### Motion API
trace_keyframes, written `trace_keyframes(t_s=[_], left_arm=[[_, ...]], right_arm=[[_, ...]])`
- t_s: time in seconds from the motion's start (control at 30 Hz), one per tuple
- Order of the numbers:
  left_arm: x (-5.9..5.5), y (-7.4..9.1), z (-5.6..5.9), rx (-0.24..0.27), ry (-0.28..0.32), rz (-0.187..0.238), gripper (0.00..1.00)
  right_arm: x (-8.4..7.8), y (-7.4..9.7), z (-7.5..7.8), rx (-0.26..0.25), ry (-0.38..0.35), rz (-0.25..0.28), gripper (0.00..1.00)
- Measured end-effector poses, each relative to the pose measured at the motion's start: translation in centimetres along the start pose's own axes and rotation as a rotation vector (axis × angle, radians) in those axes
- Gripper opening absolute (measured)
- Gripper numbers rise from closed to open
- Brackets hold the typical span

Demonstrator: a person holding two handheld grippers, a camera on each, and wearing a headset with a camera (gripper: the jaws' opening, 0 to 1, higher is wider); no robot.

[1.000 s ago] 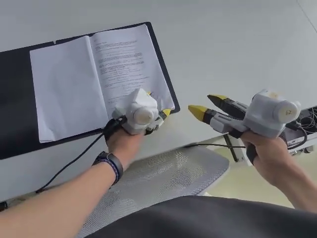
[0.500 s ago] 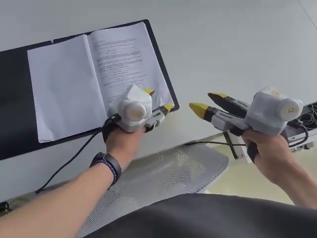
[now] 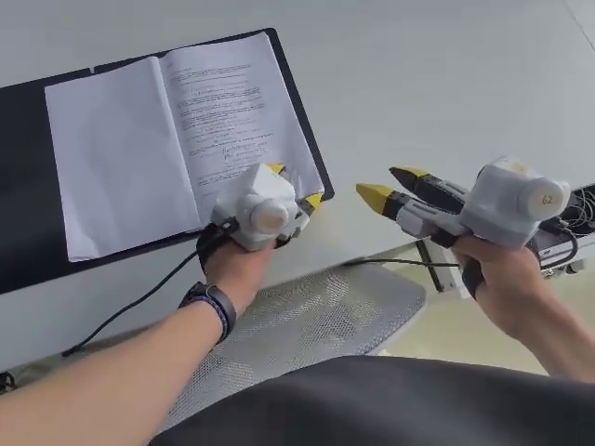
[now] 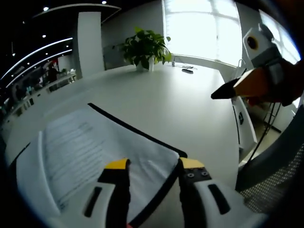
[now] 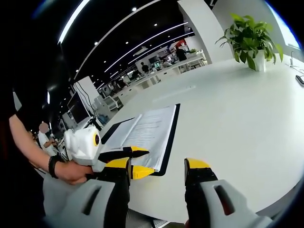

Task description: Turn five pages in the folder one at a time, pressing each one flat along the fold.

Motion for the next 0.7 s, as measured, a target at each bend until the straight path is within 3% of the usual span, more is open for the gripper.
trace_keyframes(t_s=[0.13, 0.17, 0.2, 0.47, 0.5, 0.53, 0.57, 0.63, 0.7], left_arm=[[0.1, 0.0, 0.1, -0.049, -0.034, -0.033, 0.32], [0.2, 0.2, 0.1, -0.059, 0.001, -0.039, 0.31], [0.3, 0.3, 0.2, -0.061, 0.047, -0.036, 0.31], [1.2, 1.1, -0.1, -0.033, 0.033, -0.024, 0.32], [1.2, 0.9, -0.4, -0.029, 0.043, -0.037, 0.31], [0.5, 0.8, -0.8, 0.001, 0.032, -0.09, 0.29], [0.6, 0.5, -1.1, 0.0, -0.023, -0.056, 0.27], [0.5, 0.6, -1.2, 0.017, -0.152, -0.07, 0.22], [0.5, 0.5, -1.0, 0.01, -0.089, -0.071, 0.21]], right_arm=[[-0.2, 0.0, -0.1, 0.003, 0.0, -0.004, 0.43], [-0.3, 0.0, -0.1, 0.004, 0.002, -0.008, 0.43], [-0.3, 0.0, -0.1, 0.006, 0.003, -0.007, 0.43], [-0.5, 0.0, -0.3, 0.008, -0.001, -0.005, 0.42], [-0.4, 0.0, -0.3, 0.008, -0.002, -0.003, 0.42], [-0.5, 0.0, -0.2, 0.008, -0.001, -0.003, 0.42], [-0.5, 0.0, -0.2, 0.008, -0.002, -0.002, 0.42], [-0.5, 0.0, -0.2, 0.008, 0.001, -0.005, 0.42], [-0.5, 0.0, -0.2, 0.007, 0.0, -0.003, 0.42]])
Point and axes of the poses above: the centre of the closed fingertips' face, and the gripper's own axes: y roughly backward along the fingers, z roughly to its right, x roughly out of its top, the point moved 6 cm from there along y, roughly backward along the fingers, and after that the axes turned 14 degrees about y, right-handed, at the moved point
